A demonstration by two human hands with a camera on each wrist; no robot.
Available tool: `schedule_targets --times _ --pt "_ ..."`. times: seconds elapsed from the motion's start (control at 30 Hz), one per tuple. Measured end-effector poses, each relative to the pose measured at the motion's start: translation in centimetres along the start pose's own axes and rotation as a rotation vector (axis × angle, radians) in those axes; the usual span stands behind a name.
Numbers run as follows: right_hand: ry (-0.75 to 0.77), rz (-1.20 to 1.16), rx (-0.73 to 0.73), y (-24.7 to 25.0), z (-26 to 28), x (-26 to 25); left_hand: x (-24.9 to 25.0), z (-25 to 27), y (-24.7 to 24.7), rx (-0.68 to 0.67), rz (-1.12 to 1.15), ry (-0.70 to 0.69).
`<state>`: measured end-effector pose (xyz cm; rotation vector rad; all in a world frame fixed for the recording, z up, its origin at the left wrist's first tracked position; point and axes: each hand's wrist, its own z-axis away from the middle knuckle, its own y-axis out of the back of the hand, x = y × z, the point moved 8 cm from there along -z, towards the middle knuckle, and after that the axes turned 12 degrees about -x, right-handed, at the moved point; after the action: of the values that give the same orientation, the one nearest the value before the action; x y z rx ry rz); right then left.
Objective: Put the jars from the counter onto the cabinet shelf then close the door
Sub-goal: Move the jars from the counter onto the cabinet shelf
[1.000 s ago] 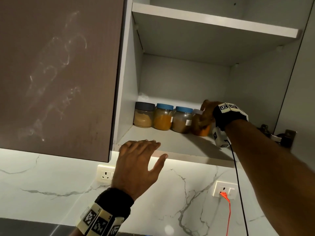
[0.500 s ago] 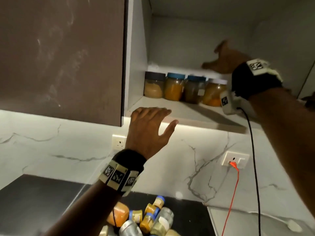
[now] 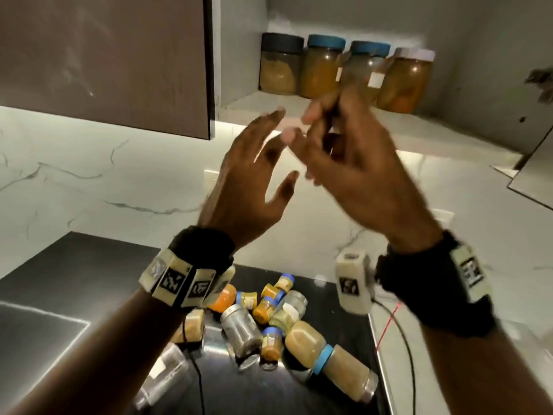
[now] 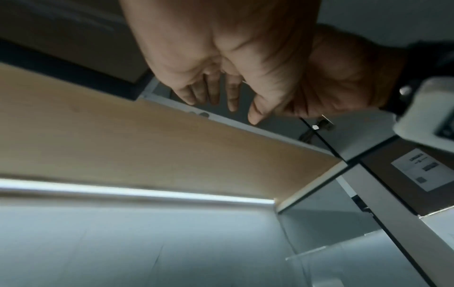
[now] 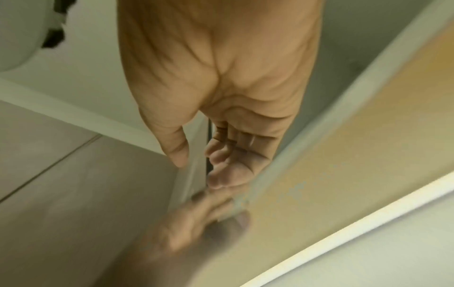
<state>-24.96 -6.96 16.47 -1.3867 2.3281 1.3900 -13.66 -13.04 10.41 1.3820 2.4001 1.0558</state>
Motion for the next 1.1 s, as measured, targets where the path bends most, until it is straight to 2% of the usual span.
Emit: schedule_targets --times 0.07,0.17,0.27,0.33,0.43,0.53,0.63,0.7,0.8,0.97,1.1 --pt "-0.122 0.003 -0.05 -3.5 2.7 4.6 -1.3 3.1 -1.2 -0.024 -0.014 0.063" --pt "-0.376 -0.016 -0.173 -9.0 8.3 13.8 -5.7 9.4 -5.1 -0.202 -0.006 0.199" --pt "-0.721 0.011 -0.338 -14.1 16.4 23.7 -11.3 17.9 -9.5 -0.456 -0.005 0.456" --pt "-0.946 0.133 -0.519 -16.7 22.2 28.7 -14.6 25.1 -12.1 -0.658 -0.06 0.684" --pt "-1.174 0.305 -0.781 -18.6 29.3 33.2 -17.7 36.0 -14.3 -0.922 -0.146 0.959" --pt "-1.293 0.34 -0.887 -19.1 33.3 34.6 -19.0 43.3 -14.7 -1.069 -0.191 1.132" --pt "-1.336 0.323 -0.924 -19.1 34.8 34.9 -19.1 46.3 -14.3 -1.12 -0.183 1.192" --pt "-1.355 0.285 -0.923 -19.1 35.2 34.6 -19.1 46.8 -14.0 -1.063 -0.136 1.192" --pt "-1.349 0.268 -0.961 -18.7 34.9 33.9 -19.3 46.3 -13.7 -0.952 -0.036 1.146" --pt "-1.382 0.344 -1.089 -17.0 33.4 32.3 -19.1 45.2 -13.3 -0.962 0.056 1.159" --pt "-1.29 0.351 -1.125 -15.1 30.2 30.2 -18.9 42.1 -12.3 -0.945 0.156 1.093"
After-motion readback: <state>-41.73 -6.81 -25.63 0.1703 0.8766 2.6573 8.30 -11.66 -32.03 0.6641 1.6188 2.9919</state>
